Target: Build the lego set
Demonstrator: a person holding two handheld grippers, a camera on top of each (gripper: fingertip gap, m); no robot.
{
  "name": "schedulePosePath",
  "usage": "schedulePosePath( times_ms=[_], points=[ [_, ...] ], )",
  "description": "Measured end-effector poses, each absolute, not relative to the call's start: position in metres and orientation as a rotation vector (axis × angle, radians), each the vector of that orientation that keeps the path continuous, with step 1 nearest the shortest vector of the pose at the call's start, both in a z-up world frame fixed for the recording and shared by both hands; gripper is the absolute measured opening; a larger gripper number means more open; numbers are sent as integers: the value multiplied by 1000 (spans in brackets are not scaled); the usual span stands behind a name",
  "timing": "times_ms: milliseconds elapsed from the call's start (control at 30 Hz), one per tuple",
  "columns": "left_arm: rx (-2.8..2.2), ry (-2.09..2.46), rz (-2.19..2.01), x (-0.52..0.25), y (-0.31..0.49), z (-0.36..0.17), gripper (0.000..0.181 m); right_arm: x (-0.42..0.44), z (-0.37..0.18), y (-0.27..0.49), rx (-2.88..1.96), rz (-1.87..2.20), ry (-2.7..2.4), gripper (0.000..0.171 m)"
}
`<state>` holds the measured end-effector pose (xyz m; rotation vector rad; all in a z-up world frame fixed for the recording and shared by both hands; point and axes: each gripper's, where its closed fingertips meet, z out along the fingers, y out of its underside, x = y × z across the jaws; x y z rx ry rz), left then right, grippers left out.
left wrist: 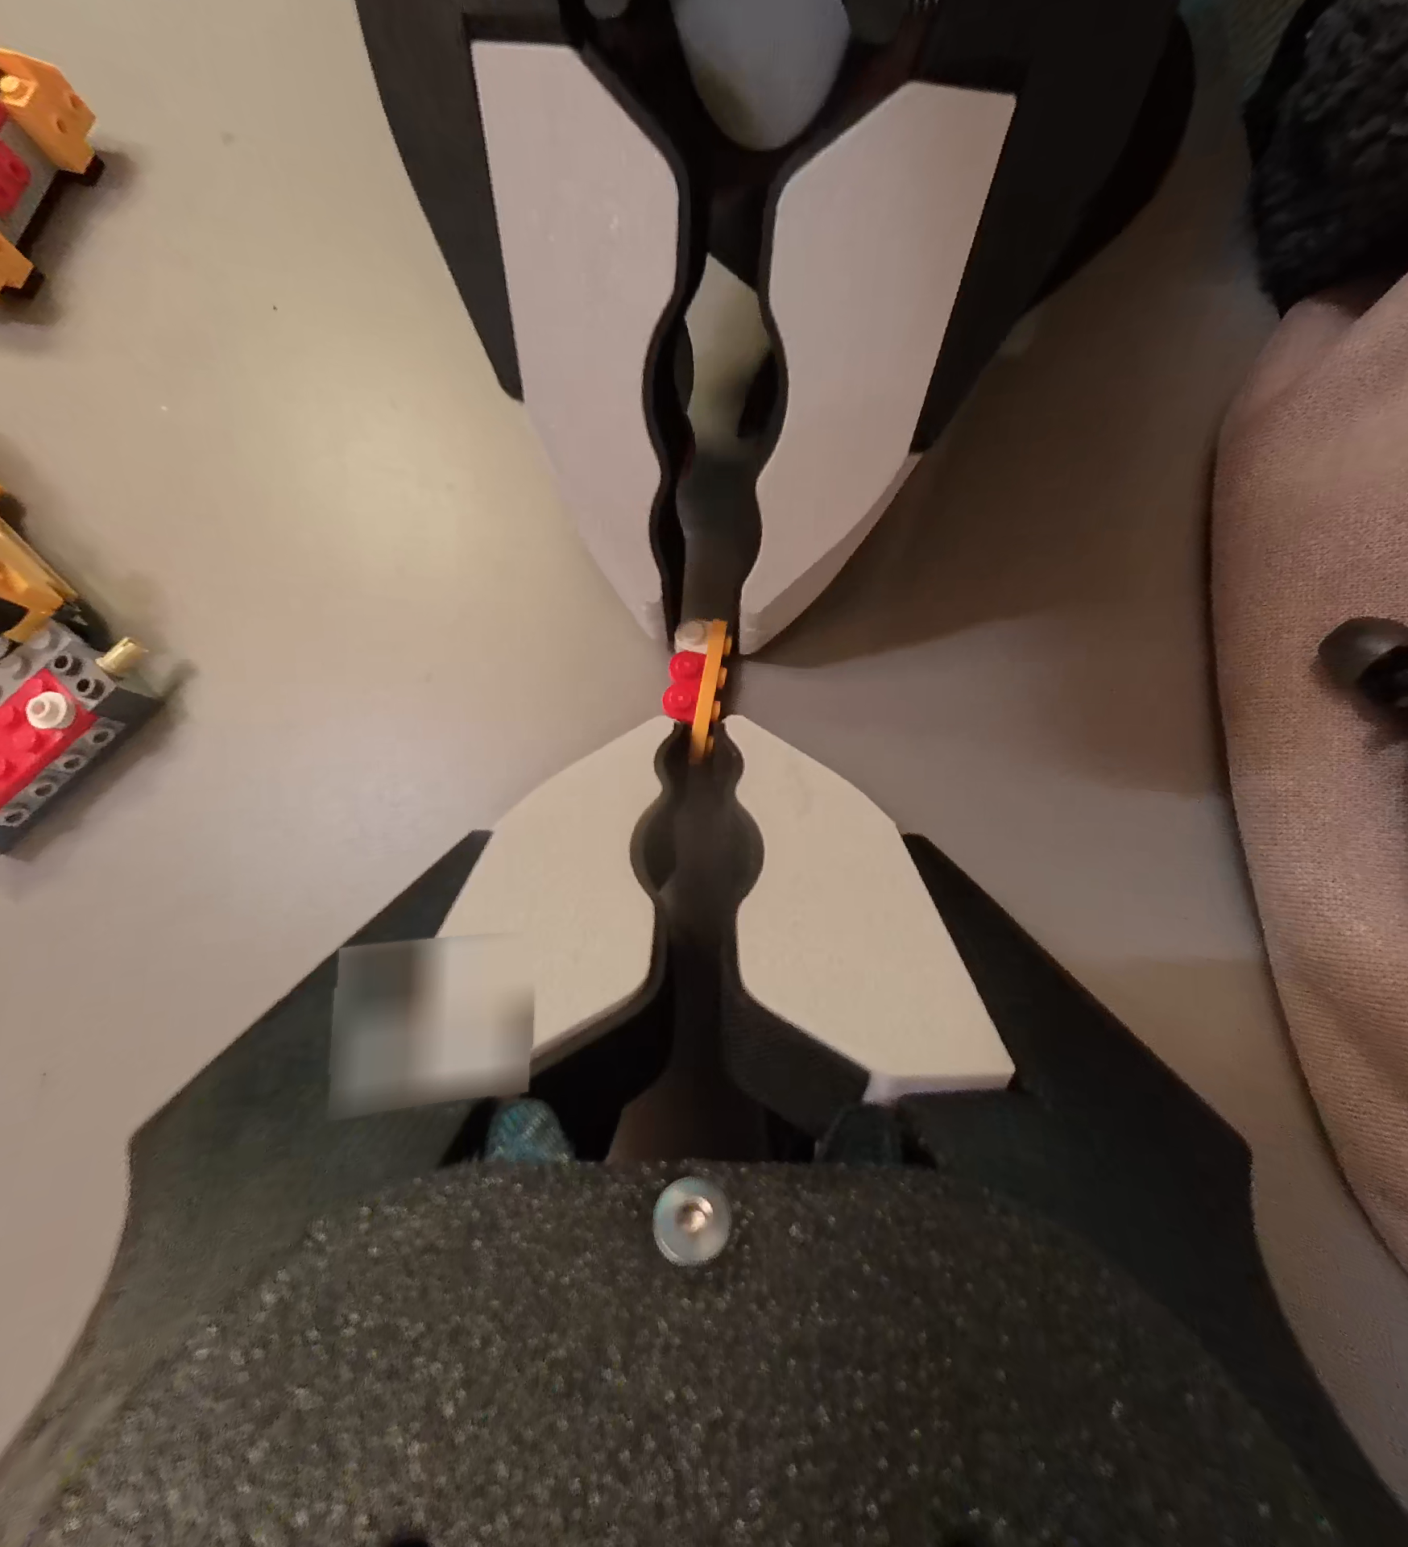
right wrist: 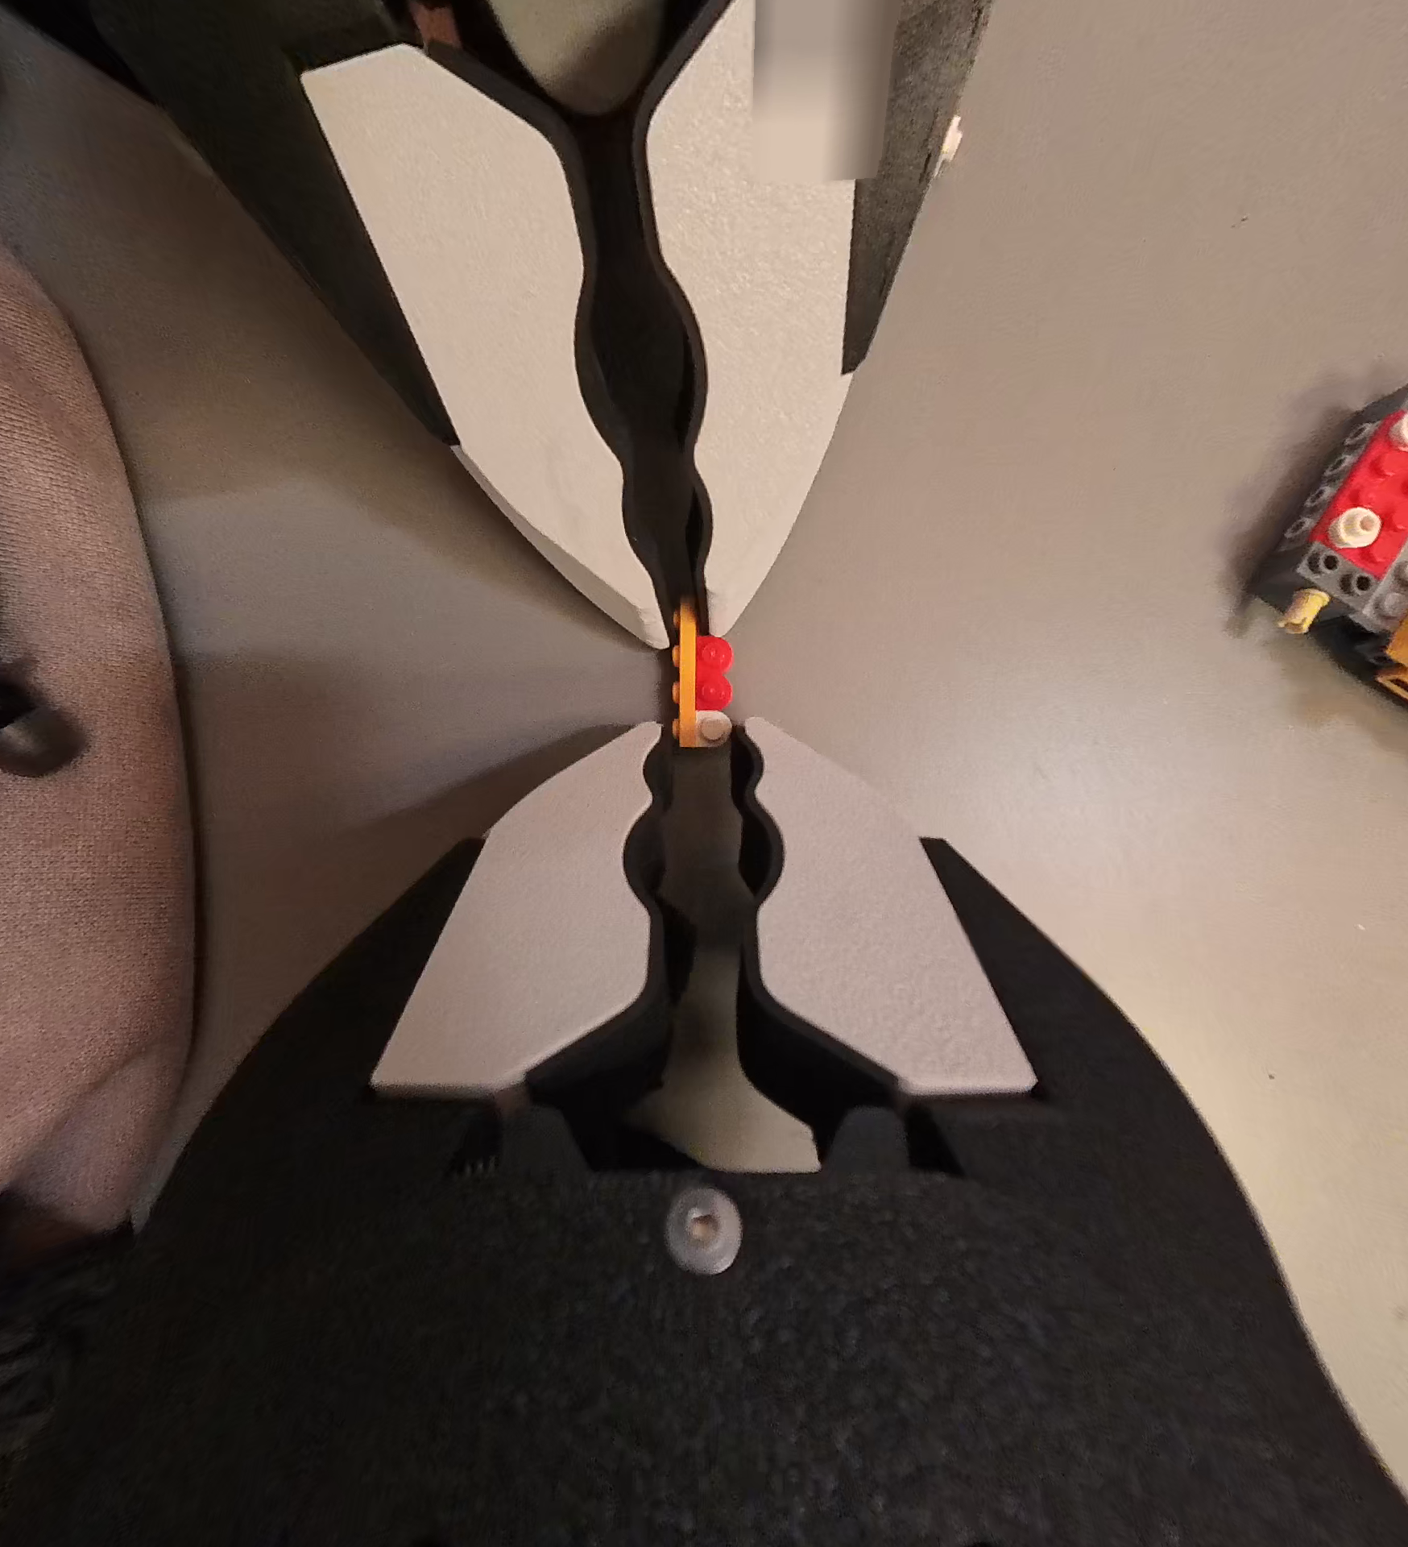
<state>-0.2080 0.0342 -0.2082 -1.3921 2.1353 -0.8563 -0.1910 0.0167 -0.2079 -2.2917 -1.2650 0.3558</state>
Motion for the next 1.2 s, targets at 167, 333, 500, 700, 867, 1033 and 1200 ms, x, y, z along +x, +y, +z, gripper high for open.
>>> schedulePosePath(
  times_ms=[167, 333, 500, 700, 867, 1033, 1200],
  points=[
    [-1375, 2140, -868, -208, 34, -208, 6, -191, -208, 17, -2302, 365, -1269, 12],
    [-1335, 2134, -895, -209, 33, -204, 10, -190, -208, 18, -2309, 372, -1289, 12],
    [-1352, 2118, -861, -208, 38, -204, 5, -189, -208, 25, -2281, 360, -1311, 12],
    [-1368, 2101, -869, -208, 41, -204, 7, -184, -198, 33, -2242, 383, -1236, 20],
    [-1372, 2095, -951, -215, 45, -193, 24, -176, -192, 33, -2223, 379, -1173, 21],
    [-1432, 1999, -929, -237, 84, -173, 22, -171, -189, 32, -2207, 378, -1147, 20],
    [-1556, 2011, -799, -268, 113, -186, 20, -170, -190, 31, -2196, 375, -1172, 19]
  ],
)
